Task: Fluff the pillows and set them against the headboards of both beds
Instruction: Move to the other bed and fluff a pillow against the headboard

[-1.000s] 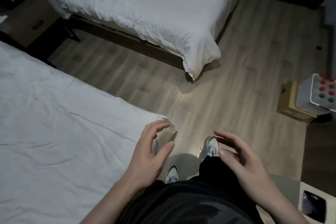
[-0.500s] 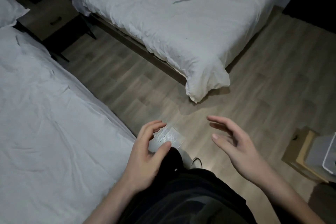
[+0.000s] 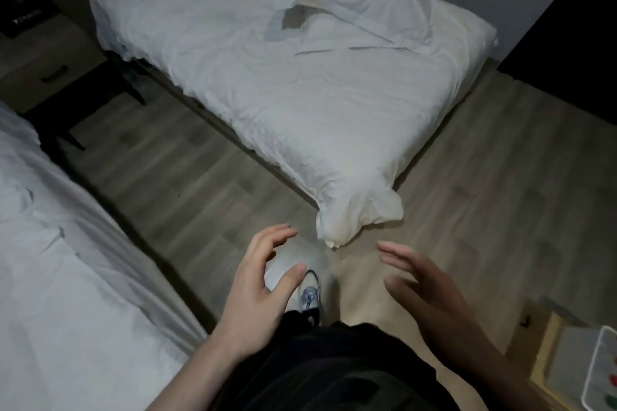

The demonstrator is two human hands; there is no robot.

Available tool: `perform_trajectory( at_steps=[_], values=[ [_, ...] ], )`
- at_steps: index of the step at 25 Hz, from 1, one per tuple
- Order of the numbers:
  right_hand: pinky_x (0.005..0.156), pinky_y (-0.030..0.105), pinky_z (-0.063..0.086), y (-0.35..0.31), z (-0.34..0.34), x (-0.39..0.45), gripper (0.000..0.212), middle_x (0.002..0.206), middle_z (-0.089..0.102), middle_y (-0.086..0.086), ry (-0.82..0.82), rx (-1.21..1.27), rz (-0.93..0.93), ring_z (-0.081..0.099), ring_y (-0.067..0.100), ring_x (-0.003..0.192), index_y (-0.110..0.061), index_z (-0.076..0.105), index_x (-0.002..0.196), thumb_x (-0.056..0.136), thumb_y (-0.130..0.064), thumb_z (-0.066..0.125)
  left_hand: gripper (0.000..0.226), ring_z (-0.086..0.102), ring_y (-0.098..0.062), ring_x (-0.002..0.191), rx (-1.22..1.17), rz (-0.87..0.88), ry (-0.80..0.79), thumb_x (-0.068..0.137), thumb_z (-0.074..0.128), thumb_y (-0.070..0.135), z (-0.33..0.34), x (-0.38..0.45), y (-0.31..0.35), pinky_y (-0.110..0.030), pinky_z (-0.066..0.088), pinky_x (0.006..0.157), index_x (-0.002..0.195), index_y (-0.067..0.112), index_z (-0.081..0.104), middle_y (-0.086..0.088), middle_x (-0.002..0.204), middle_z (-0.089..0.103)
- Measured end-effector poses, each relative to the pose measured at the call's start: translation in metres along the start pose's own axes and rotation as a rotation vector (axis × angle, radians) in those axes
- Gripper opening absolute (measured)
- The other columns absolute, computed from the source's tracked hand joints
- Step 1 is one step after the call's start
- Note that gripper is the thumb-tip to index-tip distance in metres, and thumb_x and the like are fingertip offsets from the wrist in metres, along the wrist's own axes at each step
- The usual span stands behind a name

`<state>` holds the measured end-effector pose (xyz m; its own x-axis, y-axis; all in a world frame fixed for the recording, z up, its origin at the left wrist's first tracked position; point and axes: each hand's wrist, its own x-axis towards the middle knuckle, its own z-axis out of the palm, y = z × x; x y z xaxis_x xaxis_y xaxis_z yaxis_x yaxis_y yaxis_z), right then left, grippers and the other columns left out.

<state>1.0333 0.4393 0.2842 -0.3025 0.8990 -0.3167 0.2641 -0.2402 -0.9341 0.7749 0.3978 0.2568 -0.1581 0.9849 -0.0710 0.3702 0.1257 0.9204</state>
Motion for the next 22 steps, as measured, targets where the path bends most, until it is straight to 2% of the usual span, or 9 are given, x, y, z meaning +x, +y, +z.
perform_trajectory(
  at_steps=[3,6,10,13,15,17,20,22],
  values=[
    [0.096,0.017,0.053,-0.010,-0.017,0.051,0.044,0.129,0.069,-0.017,0.066,0.041,0.026,0.063,-0.004,0.122,-0.046,0.069,0.122,0.095,-0.011,0.069,0.047,0.051,-0.013,0.138,0.061,0.041,-0.047,0.091,0.061,0.047,-0.001,0.073,0.006,-0.036,0.044,0.112,0.135,0.028,0.060,0.016,0.142,0.054],
    [0.089,0.015,0.056,-0.029,-0.035,0.095,0.043,0.128,0.069,-0.015,0.083,0.095,0.022,0.068,-0.004,0.112,-0.041,0.070,0.122,0.094,-0.009,0.068,0.047,0.051,-0.015,0.138,0.058,0.067,-0.065,0.092,0.060,0.045,0.000,0.127,0.019,-0.033,0.044,0.110,0.135,0.027,0.059,0.015,0.142,0.055],
    [0.098,0.021,0.055,-0.041,-0.067,0.170,0.044,0.130,0.069,-0.014,0.045,0.034,0.039,0.064,-0.004,0.121,-0.047,0.068,0.122,0.095,-0.012,0.068,0.046,0.052,-0.017,0.137,0.055,0.035,-0.031,0.091,0.060,0.044,0.017,0.191,0.024,-0.036,0.045,0.110,0.134,0.029,0.060,0.014,0.142,0.055],
    [0.092,0.008,0.048,-0.058,-0.102,0.225,0.041,0.125,0.068,-0.024,-0.030,-0.004,0.059,0.060,-0.011,0.120,-0.051,0.067,0.121,0.097,-0.018,0.068,0.046,0.051,-0.019,0.138,0.033,-0.025,0.040,0.090,0.060,0.044,0.039,0.230,0.032,-0.041,0.046,0.111,0.134,0.031,0.060,0.012,0.142,0.056],
    [0.088,0.000,0.043,-0.071,-0.130,0.260,0.040,0.123,0.068,-0.026,-0.061,-0.019,0.022,0.058,-0.013,0.122,-0.047,0.067,0.122,0.098,-0.016,0.067,0.045,0.052,-0.018,0.138,0.030,-0.037,0.058,0.091,0.061,0.045,0.055,0.254,0.043,-0.045,0.046,0.111,0.134,0.033,0.059,0.011,0.144,0.055],
    [0.090,0.004,0.045,-0.077,-0.156,0.298,0.039,0.124,0.068,-0.026,-0.114,-0.045,-0.007,0.057,-0.011,0.125,-0.044,0.067,0.124,0.098,-0.013,0.066,0.045,0.051,-0.017,0.139,0.047,-0.060,0.099,0.091,0.061,0.045,0.069,0.278,0.054,-0.046,0.045,0.112,0.135,0.033,0.058,0.010,0.145,0.055],
    [0.098,0.021,0.048,-0.089,-0.177,0.351,0.039,0.131,0.067,-0.019,-0.208,-0.098,-0.019,0.059,-0.001,0.130,-0.045,0.066,0.126,0.099,-0.016,0.065,0.046,0.051,-0.017,0.139,0.045,-0.078,0.196,0.090,0.061,0.045,0.077,0.307,0.066,-0.044,0.044,0.113,0.134,0.033,0.058,0.011,0.144,0.056],
    [0.102,0.030,0.049,-0.097,-0.181,0.380,0.038,0.137,0.064,-0.019,-0.271,-0.105,-0.016,0.056,-0.001,0.133,-0.044,0.065,0.128,0.100,-0.018,0.064,0.046,0.051,-0.016,0.139,0.041,-0.114,0.240,0.090,0.061,0.044,0.076,0.319,0.069,-0.043,0.044,0.114,0.135,0.035,0.058,0.011,0.144,0.056]
  ],
)
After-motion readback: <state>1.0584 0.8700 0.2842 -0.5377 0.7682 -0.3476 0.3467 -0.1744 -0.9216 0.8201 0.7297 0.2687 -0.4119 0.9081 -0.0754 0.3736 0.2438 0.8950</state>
